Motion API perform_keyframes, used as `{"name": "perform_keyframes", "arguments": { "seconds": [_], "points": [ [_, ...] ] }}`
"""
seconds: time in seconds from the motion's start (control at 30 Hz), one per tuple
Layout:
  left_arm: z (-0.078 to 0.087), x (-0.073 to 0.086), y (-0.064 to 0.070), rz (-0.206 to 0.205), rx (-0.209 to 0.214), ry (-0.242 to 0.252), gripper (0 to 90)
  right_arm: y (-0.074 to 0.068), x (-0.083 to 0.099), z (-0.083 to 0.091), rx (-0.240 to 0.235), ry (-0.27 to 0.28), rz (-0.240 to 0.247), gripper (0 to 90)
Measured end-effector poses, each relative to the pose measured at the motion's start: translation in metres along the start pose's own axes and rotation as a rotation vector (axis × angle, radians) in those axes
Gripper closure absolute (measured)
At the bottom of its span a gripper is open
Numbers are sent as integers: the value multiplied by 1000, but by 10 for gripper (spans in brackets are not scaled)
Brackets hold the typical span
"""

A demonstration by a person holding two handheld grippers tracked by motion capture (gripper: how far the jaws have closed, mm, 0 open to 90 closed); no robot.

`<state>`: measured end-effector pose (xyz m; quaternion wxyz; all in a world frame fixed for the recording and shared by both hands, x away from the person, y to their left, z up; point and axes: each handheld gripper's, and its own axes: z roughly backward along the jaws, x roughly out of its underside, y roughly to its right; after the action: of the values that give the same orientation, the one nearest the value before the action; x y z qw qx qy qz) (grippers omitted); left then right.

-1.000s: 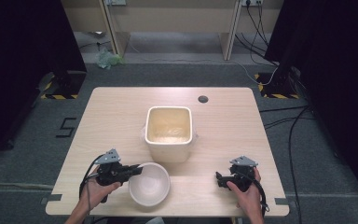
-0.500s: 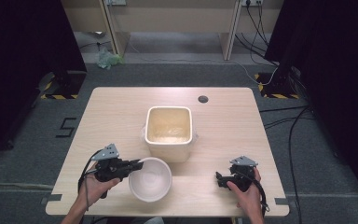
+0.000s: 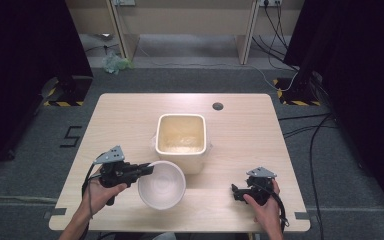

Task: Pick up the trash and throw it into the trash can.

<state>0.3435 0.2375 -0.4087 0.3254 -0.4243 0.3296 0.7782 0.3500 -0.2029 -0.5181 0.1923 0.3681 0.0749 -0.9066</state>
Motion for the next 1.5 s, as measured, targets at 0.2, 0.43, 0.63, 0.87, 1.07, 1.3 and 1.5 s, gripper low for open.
{"name": "perform_keyframes", "arguments": {
  "seconds": [0.2, 0.43, 0.63, 0.87, 1.07, 1.3, 1.5],
  "points": [
    [5, -15, 0, -18, 3, 21, 836, 0, 0, 0, -1, 2, 4, 3],
    [6, -36, -4, -27, 29, 28, 836, 1, -1, -1, -2, 1, 5, 3],
    [4, -49, -7, -33, 27, 32, 836, 1, -1, -1, -3, 2, 7, 3],
    [4, -73, -14, -27, 37, 56, 836, 1, -1, -1, -4, 0, 5, 3],
    [0, -88, -21, -27, 13, 63, 835, 1, -1, -1, -5, -1, 6, 3],
    [-7, -98, -30, -3, 15, 75, 835, 1, -1, -1, -5, 0, 9, 3],
    [-16, -110, -41, 20, -13, 96, 835, 1, -1, -1, -5, 2, 10, 3]
  ]
}}
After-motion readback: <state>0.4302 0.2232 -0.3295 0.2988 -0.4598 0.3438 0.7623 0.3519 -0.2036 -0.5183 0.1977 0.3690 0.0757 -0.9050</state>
